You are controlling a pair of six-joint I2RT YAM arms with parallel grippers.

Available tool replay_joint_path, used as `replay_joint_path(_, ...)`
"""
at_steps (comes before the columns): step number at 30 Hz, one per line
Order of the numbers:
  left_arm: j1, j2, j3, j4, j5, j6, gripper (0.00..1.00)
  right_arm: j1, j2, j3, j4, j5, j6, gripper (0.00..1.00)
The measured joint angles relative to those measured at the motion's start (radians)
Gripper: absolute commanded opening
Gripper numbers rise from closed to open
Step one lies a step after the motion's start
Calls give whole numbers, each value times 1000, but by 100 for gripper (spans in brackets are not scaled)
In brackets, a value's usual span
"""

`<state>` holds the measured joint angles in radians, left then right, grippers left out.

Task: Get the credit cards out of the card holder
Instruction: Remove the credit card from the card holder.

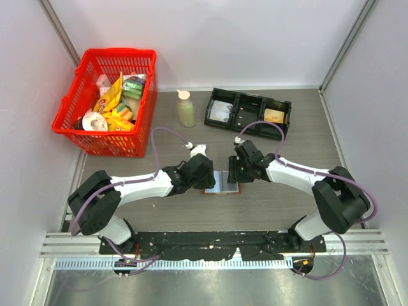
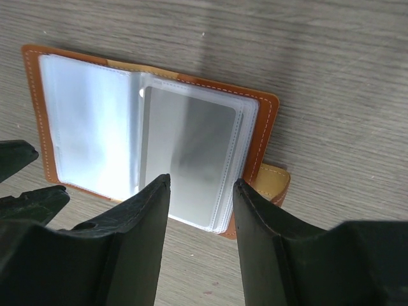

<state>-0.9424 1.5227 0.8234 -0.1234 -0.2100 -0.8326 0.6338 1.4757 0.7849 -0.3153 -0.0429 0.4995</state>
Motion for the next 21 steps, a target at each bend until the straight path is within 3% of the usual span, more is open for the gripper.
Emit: replay_joint_path(21,0,71,-46,51,-3,-93,26,6,5,-19,18,3,10,49)
